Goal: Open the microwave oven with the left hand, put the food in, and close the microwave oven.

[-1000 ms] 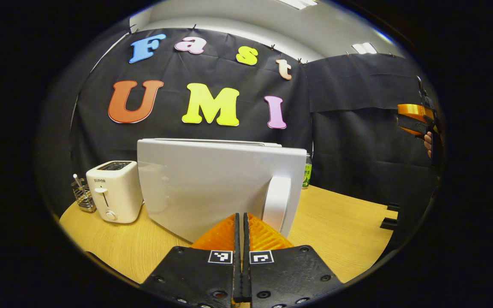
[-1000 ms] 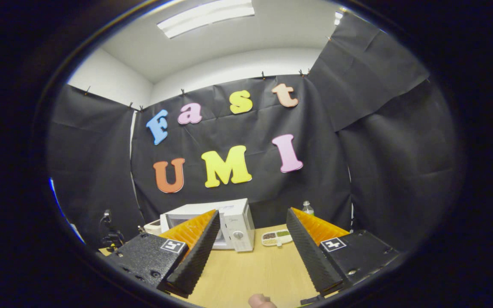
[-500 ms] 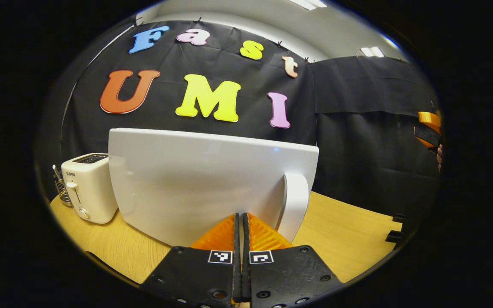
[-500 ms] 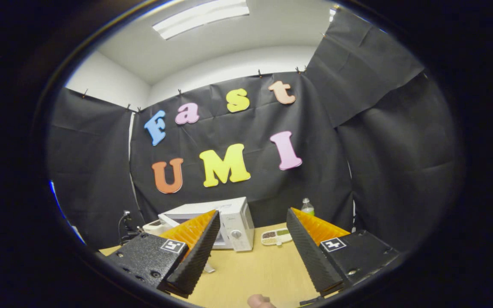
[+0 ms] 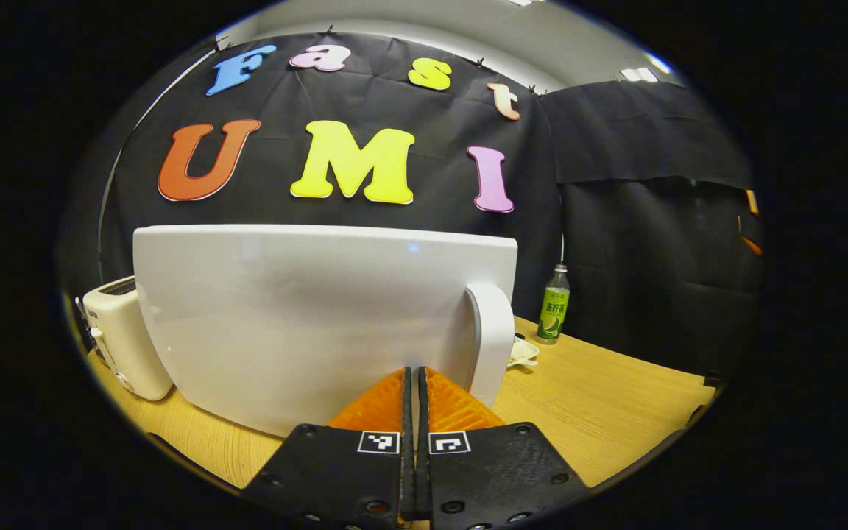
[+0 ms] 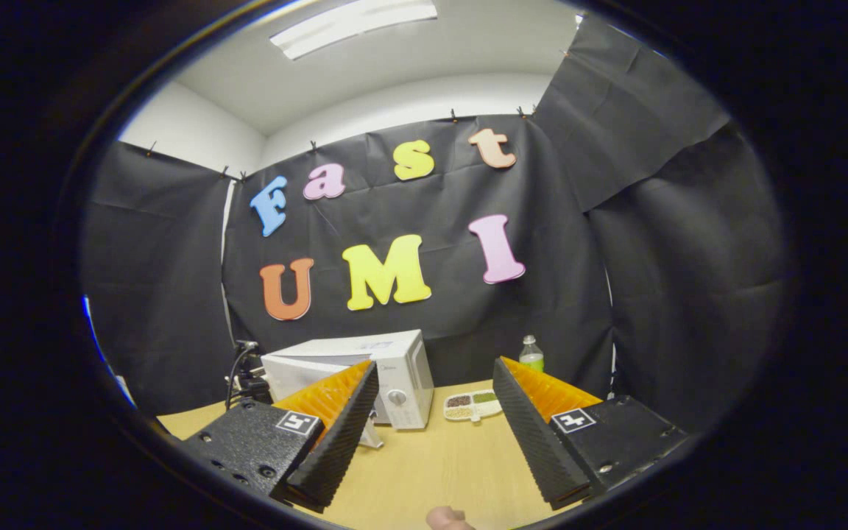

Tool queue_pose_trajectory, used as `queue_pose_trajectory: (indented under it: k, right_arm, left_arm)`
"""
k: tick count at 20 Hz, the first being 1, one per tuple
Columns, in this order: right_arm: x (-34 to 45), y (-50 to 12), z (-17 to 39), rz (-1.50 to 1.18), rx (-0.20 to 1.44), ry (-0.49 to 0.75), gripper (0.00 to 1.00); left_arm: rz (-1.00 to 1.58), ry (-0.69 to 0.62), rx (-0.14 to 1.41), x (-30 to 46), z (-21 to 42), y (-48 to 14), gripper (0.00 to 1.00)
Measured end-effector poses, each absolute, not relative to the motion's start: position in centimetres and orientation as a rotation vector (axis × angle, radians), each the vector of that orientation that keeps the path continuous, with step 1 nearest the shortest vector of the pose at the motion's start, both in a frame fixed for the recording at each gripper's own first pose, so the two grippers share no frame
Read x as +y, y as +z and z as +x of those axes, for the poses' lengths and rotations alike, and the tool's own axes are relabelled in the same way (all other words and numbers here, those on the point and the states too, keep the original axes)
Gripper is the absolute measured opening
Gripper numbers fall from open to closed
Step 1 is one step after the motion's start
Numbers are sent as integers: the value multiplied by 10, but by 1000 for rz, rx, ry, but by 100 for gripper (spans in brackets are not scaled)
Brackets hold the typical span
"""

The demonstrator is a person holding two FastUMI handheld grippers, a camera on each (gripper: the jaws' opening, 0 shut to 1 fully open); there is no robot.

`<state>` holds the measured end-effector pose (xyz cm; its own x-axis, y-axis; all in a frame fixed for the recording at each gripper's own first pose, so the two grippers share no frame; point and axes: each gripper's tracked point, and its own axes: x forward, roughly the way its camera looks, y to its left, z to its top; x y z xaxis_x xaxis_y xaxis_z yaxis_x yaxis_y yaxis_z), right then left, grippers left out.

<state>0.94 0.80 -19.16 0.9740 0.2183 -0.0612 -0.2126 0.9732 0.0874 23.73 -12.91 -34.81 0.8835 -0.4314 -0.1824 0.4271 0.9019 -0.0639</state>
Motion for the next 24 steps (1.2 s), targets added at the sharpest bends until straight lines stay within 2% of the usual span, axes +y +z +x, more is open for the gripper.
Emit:
queue_pose_trajectory:
  k: [3, 4, 8, 12, 14, 15, 16, 20, 23, 24]
  right_arm:
    - [-2, -195, 22, -5, 84, 166, 89]
    - [-3, -191, 23, -32, 79, 150, 100]
    - [11, -184, 23, -70, 83, 180, 100]
    - [10, -178, 16, -67, 74, 177, 100]
    - [9, -179, 11, -64, 81, 170, 100]
    - [8, -180, 8, -60, 89, 164, 90]
    - [7, -180, 6, -58, 94, 162, 100]
    - [5, -179, -5, -40, 103, 152, 100]
    - [6, -174, -16, -41, 100, 147, 100]
    - [8, -171, -20, -35, 93, 149, 100]
  left_arm:
    - [6, -400, 223, -144, 261, -352, 0]
    - [27, -369, 221, -148, 266, -349, 0]
    - [17, -285, 324, -153, 299, -365, 0]
    - [-64, -322, 330, -152, 296, -363, 0]
    - [-85, -284, 359, -142, 295, -366, 1]
    - [-103, -281, 370, -139, 291, -366, 1]
    - [-129, -298, 375, -142, 285, -364, 1]
    - [-95, -246, 353, -128, 262, -347, 0]
    - [26, -121, 306, -100, 238, -325, 1]
    - [61, -116, 283, -99, 230, -317, 0]
